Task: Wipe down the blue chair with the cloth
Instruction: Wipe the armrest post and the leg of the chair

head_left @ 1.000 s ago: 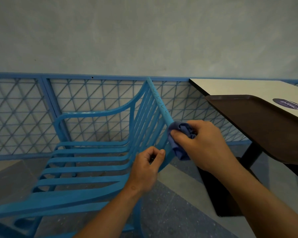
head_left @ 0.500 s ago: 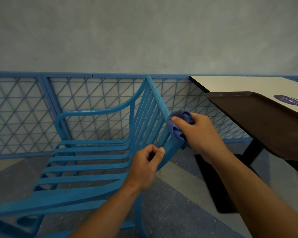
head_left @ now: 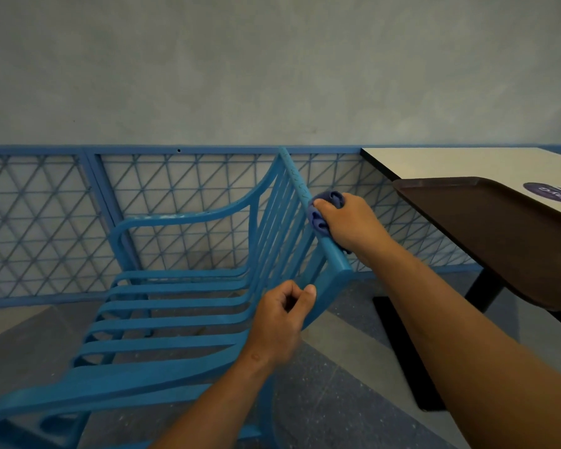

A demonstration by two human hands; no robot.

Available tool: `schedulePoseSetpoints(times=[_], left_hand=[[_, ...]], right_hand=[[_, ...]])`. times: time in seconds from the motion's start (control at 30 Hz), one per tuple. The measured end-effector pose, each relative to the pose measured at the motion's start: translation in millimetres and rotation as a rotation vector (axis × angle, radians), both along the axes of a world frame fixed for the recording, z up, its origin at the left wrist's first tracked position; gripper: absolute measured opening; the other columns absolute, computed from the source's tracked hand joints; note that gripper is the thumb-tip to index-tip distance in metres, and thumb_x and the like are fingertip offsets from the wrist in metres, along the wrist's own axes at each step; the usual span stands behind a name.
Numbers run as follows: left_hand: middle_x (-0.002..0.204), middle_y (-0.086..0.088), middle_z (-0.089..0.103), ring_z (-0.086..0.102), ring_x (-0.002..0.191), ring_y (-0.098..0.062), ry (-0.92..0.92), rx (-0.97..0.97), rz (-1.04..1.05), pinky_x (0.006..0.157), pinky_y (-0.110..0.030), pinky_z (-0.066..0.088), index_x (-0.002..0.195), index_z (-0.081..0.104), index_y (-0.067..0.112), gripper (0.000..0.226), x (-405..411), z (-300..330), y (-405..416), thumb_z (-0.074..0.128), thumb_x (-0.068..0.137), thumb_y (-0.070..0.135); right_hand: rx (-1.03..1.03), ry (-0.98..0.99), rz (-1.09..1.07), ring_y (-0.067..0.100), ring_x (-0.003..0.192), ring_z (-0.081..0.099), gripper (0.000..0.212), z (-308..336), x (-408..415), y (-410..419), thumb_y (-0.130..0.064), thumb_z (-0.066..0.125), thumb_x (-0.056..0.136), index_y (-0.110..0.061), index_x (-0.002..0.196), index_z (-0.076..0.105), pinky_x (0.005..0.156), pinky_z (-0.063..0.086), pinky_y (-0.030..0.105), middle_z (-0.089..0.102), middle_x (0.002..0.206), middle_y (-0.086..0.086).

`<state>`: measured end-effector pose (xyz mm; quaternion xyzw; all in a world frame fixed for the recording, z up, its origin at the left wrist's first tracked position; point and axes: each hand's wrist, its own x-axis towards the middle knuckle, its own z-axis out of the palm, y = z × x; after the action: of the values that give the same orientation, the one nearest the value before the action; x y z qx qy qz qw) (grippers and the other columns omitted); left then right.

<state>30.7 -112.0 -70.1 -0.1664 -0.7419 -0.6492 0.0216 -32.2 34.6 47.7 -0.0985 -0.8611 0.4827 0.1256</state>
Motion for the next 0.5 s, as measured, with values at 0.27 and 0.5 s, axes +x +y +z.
schedulePoseSetpoints(times=[0.27,0.5], left_hand=[[0.074,0.013,0.056,0.053,0.073,-0.007,-0.004,0.134,-0.035,0.069,-0.024,0.045,0.086,0.063,0.015,0.038,-0.8,-3.7,0.6,0.06,0.082,0.053],[0.075,0.014,0.06,0.057,0.073,-0.001,-0.093,0.114,0.024,0.07,-0.018,0.047,0.095,0.067,0.018,0.014,-4.2,-0.8,5.4,0.062,0.098,0.031]], right_hand=[[0.224,-0.022,0.141,0.005,0.053,0.059,0.042,3.3,55.6,11.5,-0.055,0.077,0.081,-0.014,0.082,0.066,0.045,0.043,0.02,0.068,0.068,0.005],[0.094,0.003,-0.001,0.02,0.054,0.059,0.036,3.5,-17.0,0.8,-0.041,0.075,0.088,-0.01,0.073,0.063,0.044,0.043,0.025,0.059,0.061,0.006]])
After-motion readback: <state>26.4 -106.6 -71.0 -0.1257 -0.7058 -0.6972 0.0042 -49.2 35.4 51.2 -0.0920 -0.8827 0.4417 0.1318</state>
